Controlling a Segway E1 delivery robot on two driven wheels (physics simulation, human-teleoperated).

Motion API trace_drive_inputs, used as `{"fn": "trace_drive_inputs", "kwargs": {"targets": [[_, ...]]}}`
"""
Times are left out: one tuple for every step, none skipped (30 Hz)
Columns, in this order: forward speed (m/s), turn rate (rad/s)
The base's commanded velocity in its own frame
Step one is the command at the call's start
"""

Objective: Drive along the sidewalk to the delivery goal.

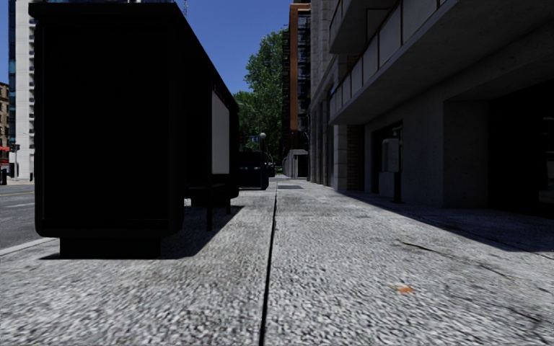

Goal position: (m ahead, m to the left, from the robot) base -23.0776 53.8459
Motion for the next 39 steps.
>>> {"fn": "trace_drive_inputs", "kwargs": {"targets": [[2.00,0.00],[2.00,0.00],[2.00,0.00],[2.00,0.00],[2.00,0.00],[2.00,0.00],[2.00,0.00],[2.00,0.00],[2.00,-0.09],[2.00,-0.37],[2.00,-0.48],[2.00,-0.48],[2.00,-0.50],[2.00,-0.50],[2.00,-0.34],[2.00,-0.11],[2.00,-0.11],[2.00,-0.05],[2.00,0.00],[2.00,0.00],[2.00,0.00],[2.00,0.00],[2.00,0.00],[2.00,0.00],[2.00,0.00],[2.00,0.00],[2.00,0.00],[2.00,0.00],[2.00,0.00],[2.00,0.00],[2.00,0.00],[2.00,0.00],[2.00,0.00],[2.00,0.00],[2.00,0.00],[2.00,0.00],[2.00,0.00],[2.00,0.00],[2.00,0.00]]}}
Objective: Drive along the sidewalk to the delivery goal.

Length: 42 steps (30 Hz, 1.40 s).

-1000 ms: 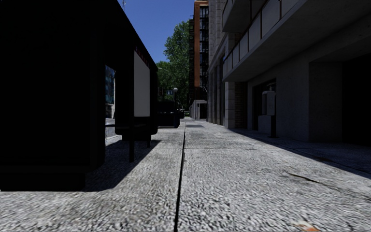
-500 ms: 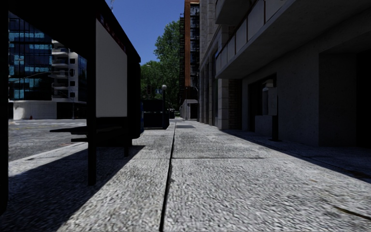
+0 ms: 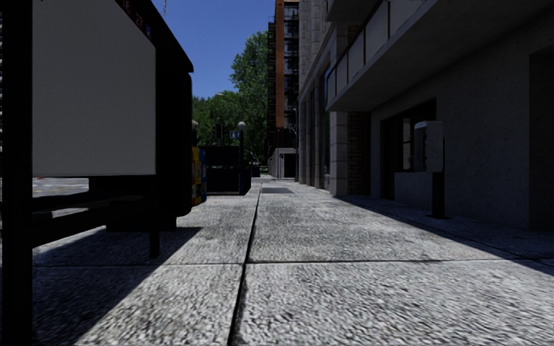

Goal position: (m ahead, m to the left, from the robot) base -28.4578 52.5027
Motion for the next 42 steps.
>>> {"fn": "trace_drive_inputs", "kwargs": {"targets": [[2.00,0.00],[2.00,0.00],[2.00,0.00],[2.00,0.00],[2.00,0.00],[2.00,0.00],[2.00,-0.04],[2.00,-0.04],[2.00,-0.28],[2.00,-0.39],[2.00,-0.42],[2.00,-0.43],[2.00,-0.43],[2.00,-0.43],[2.00,-0.43],[2.00,-0.43],[2.00,0.00],[2.00,0.00],[2.00,0.00],[2.00,0.00],[2.00,0.00],[2.00,0.00],[2.00,0.00],[2.00,0.00],[2.00,0.00],[2.00,0.00],[2.00,0.00],[2.00,0.00],[2.00,0.00],[2.00,0.00],[2.00,0.00],[2.00,0.00],[2.00,0.00],[2.00,0.00],[2.00,0.00],[2.00,0.00],[2.00,0.00],[2.00,0.00],[2.00,0.00],[2.00,0.00],[2.00,0.00],[2.00,0.00]]}}
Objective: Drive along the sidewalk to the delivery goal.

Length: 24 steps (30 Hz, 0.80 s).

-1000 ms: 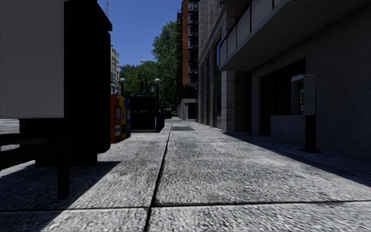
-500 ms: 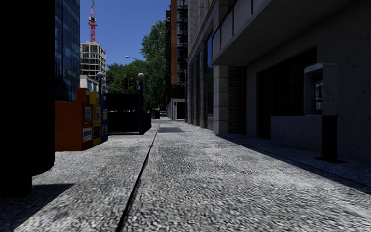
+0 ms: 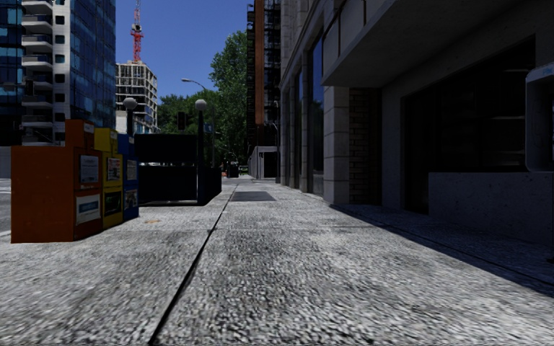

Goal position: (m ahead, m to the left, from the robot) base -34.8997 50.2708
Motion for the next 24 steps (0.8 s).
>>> {"fn": "trace_drive_inputs", "kwargs": {"targets": [[2.00,0.00],[2.00,0.00],[2.00,0.00],[2.00,0.00],[2.00,0.00],[2.00,0.00],[2.00,0.00],[2.00,0.00],[2.00,0.00],[2.00,0.00],[2.00,0.00],[2.00,0.00],[2.00,0.00],[2.00,0.00],[2.00,0.00],[2.00,0.00],[2.00,0.00],[2.00,0.00],[2.00,0.00],[2.00,0.00],[2.00,0.00],[2.00,0.00],[2.00,0.00],[2.00,0.00]]}}
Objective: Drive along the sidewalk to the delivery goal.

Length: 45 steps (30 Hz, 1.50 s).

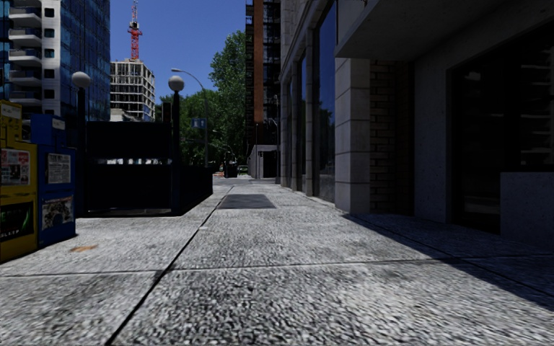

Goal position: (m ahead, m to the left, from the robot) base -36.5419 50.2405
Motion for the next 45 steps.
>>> {"fn": "trace_drive_inputs", "kwargs": {"targets": [[2.00,0.00],[2.00,0.00],[2.00,0.00],[2.00,0.00],[2.00,0.00],[2.00,0.00],[2.00,0.00],[2.00,0.00],[2.00,0.00],[2.00,0.00],[2.00,0.00],[2.00,0.00],[2.00,0.00],[2.00,0.00],[2.00,0.00],[2.00,0.00],[2.00,0.00],[2.00,0.00],[2.00,0.00],[2.00,0.00],[2.00,0.00],[2.00,0.00],[2.00,0.00],[2.00,0.00],[2.00,0.00],[2.00,0.00],[2.00,0.00],[2.00,0.00],[2.00,0.00],[2.00,0.00],[2.00,0.00],[2.00,0.00],[2.00,0.00],[2.00,0.00],[2.00,0.00],[2.00,0.00],[2.00,0.00],[2.00,0.00],[2.00,0.00],[2.00,0.00],[2.00,0.00],[2.00,0.00],[2.00,0.00],[2.00,0.00],[2.00,0.00]]}}
